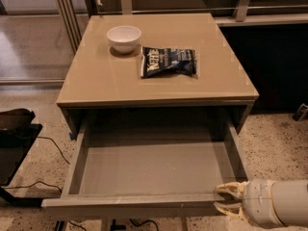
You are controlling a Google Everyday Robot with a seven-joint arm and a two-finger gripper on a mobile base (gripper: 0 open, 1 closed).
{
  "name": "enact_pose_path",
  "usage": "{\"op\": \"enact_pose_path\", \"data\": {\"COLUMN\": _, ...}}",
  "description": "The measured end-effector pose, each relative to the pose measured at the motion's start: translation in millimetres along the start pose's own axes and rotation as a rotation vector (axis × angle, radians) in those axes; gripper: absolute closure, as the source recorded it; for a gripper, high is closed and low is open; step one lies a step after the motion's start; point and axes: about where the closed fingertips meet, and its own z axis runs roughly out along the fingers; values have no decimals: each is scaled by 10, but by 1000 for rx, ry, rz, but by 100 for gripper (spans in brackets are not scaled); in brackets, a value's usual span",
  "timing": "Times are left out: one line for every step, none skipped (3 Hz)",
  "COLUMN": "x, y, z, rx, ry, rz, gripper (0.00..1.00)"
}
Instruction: Open top drawer
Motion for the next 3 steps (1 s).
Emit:
{"op": "enact_pose_path", "data": {"x": 0, "y": 0, "z": 0, "rx": 0, "ry": 0, "rz": 0, "gripper": 81}}
{"op": "enact_pose_path", "data": {"x": 0, "y": 0, "z": 0, "rx": 0, "ry": 0, "rz": 0, "gripper": 58}}
{"op": "enact_pose_path", "data": {"x": 0, "y": 0, "z": 0, "rx": 0, "ry": 0, "rz": 0, "gripper": 35}}
